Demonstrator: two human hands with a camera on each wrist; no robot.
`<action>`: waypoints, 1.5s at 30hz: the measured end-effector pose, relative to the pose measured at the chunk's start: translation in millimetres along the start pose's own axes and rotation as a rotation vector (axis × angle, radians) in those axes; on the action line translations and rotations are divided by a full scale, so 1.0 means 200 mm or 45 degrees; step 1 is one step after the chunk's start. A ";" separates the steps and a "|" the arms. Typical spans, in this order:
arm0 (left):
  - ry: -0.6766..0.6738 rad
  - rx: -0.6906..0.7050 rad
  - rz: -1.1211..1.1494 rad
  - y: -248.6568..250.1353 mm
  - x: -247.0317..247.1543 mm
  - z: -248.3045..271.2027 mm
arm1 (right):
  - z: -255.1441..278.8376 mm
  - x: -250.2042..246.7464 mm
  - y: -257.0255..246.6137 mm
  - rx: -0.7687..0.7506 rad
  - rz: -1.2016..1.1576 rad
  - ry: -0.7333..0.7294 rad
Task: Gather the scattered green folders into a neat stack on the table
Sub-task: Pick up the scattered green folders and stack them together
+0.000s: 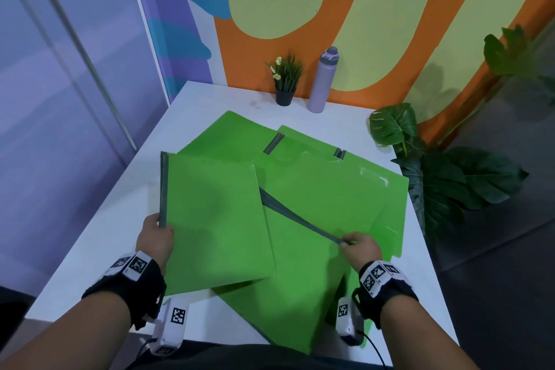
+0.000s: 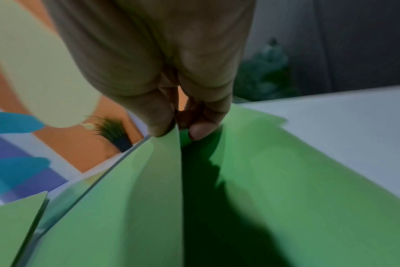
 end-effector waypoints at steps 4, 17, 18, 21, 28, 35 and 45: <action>0.140 0.188 0.070 0.18 -0.15 0.01 | 0.07 -0.24 -0.26 -0.295 0.079 0.451; 0.088 0.356 0.400 0.51 -0.16 0.15 | 0.47 -0.48 -0.87 -1.096 -1.010 0.932; 0.026 0.364 0.429 0.53 -0.12 0.18 | 0.50 -0.43 -0.90 -1.150 -1.031 0.788; -0.101 0.288 0.588 0.56 -0.05 0.22 | 0.61 -0.24 -0.95 -1.307 -1.023 0.418; -0.057 0.100 0.753 0.53 0.03 0.19 | 0.68 0.08 -0.86 -1.455 -0.865 -0.129; -0.122 0.275 0.668 0.47 -0.02 0.06 | 0.52 -0.02 -0.69 -1.185 -0.461 0.047; -0.739 0.478 0.592 0.58 0.19 0.26 | 0.21 -0.23 -0.41 -0.121 -0.781 -0.314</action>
Point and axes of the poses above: each hand's wrist, its own z-axis away from the middle knuckle, its own x-axis out of the palm, y = z × x, the point moved 5 cm from there along -z, towards the middle knuckle
